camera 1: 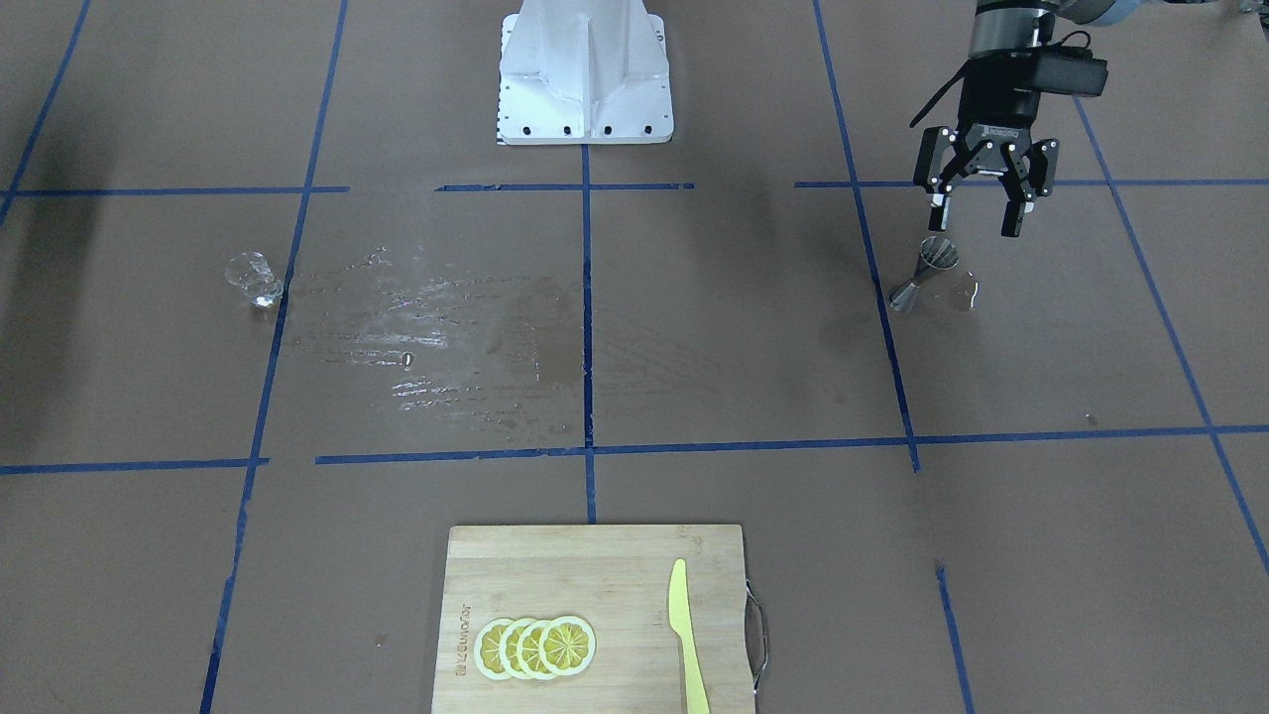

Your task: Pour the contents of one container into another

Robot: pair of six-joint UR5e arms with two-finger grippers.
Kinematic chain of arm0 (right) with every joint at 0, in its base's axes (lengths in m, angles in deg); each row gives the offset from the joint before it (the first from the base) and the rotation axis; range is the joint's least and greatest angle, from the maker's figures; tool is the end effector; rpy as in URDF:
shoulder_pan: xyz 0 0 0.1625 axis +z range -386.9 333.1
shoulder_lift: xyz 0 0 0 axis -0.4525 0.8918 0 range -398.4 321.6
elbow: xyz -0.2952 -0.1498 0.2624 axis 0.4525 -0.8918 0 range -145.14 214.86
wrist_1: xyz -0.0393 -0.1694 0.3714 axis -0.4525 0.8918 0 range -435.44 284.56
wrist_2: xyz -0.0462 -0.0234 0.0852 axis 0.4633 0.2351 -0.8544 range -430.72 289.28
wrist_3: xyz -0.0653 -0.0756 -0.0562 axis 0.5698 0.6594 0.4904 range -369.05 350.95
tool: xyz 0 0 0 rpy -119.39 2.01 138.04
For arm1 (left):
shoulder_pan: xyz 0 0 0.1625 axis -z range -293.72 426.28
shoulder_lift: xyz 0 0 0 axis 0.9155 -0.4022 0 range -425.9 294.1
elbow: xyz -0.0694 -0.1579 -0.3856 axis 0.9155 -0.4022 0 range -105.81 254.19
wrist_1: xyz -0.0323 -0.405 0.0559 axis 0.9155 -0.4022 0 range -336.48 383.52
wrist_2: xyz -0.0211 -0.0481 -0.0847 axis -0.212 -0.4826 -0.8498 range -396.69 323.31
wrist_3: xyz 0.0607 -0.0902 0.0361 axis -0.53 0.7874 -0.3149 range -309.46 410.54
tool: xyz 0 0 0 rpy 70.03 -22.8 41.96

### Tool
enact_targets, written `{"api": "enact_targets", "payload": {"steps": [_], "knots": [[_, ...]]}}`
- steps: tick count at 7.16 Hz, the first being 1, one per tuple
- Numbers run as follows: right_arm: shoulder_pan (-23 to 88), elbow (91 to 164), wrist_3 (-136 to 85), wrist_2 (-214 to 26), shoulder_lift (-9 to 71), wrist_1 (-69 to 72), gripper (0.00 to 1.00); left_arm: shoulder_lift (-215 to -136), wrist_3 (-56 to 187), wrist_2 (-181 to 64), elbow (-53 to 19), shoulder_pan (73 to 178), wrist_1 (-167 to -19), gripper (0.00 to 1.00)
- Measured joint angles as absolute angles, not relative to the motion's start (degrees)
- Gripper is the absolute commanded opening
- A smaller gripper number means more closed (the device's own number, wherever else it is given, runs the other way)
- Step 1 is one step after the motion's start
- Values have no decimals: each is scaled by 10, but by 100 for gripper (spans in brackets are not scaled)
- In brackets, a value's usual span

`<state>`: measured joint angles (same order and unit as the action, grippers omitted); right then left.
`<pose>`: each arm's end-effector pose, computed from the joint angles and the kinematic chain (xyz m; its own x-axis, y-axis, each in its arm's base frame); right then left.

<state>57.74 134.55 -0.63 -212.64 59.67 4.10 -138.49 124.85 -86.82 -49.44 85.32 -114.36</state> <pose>0.0017 -0.4428 0.6180 0.5788 -0.3617 0.7308 0.1779 0.9307 0.3197 0.2810 -0.3157 0.4060 0.6126 0.0082 -0.7903 0.6541 0.5559 0.5129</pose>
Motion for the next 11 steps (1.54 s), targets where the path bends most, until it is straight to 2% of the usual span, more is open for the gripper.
{"api": "enact_targets", "payload": {"steps": [4,7,11], "knots": [[577,1348,-8,-2128,595,39,100,-1381,1307,-617,-409,739,-1171,100],[577,1348,-9,-2128,595,30,100,-1424,1310,-571,-335,719,-1181,100],[577,1348,-9,-2128,595,29,100,-1457,1310,-559,-273,717,-1192,100]]}}
